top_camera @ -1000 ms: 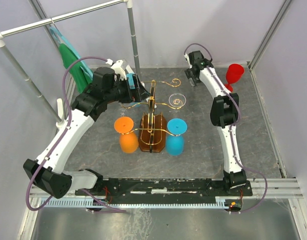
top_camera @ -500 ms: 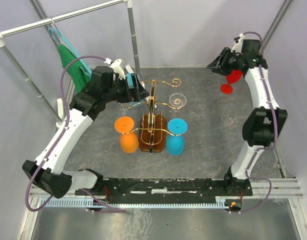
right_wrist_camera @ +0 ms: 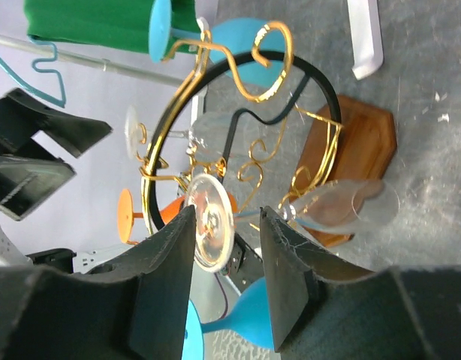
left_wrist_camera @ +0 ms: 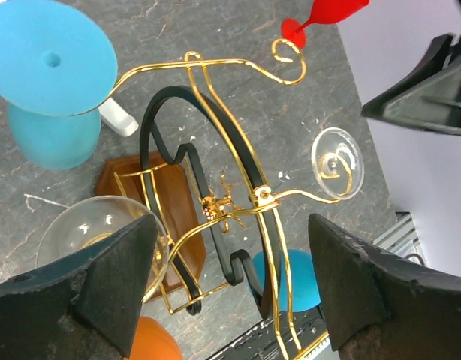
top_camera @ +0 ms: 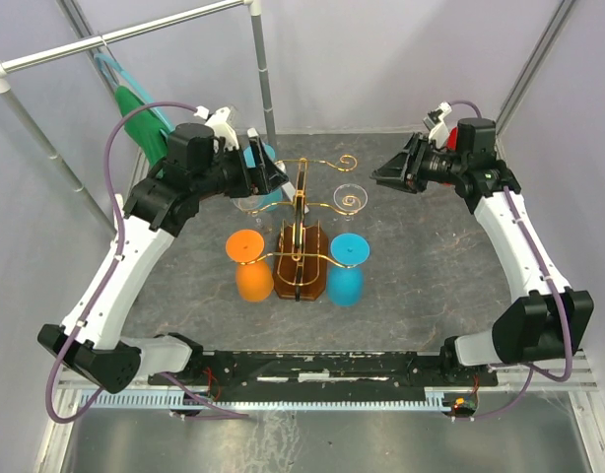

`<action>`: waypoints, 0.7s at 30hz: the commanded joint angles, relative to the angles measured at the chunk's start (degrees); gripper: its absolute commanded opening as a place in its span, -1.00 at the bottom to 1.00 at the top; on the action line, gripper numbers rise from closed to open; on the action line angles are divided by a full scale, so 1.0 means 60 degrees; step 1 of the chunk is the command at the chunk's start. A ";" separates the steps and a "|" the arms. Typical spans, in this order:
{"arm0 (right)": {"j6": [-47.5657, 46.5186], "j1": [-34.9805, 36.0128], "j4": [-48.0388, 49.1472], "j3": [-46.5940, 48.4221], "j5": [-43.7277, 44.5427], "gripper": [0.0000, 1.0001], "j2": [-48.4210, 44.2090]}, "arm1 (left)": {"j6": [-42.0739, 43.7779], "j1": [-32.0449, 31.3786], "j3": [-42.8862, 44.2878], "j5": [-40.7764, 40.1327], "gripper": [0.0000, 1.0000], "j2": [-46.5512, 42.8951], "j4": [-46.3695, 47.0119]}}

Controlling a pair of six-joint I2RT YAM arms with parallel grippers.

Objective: Take the wine glass off the wine glass rack

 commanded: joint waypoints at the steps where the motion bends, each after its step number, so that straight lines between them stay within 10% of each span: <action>1: -0.0375 0.0101 -0.0317 -0.0396 0.0139 -0.06 -0.0722 | -0.0374 0.0005 0.0697 0.0475 0.65 -0.0046 0.0232; 6: -0.1036 0.0134 -0.1263 -0.0355 0.0667 -0.06 -0.1120 | -0.0713 -0.0085 0.1225 0.1159 0.34 0.0350 0.0493; 21: -0.1504 0.0080 -0.2024 -0.0296 0.1808 -0.05 -0.1869 | -0.1568 -0.1531 0.0927 0.1918 0.44 0.2014 0.1944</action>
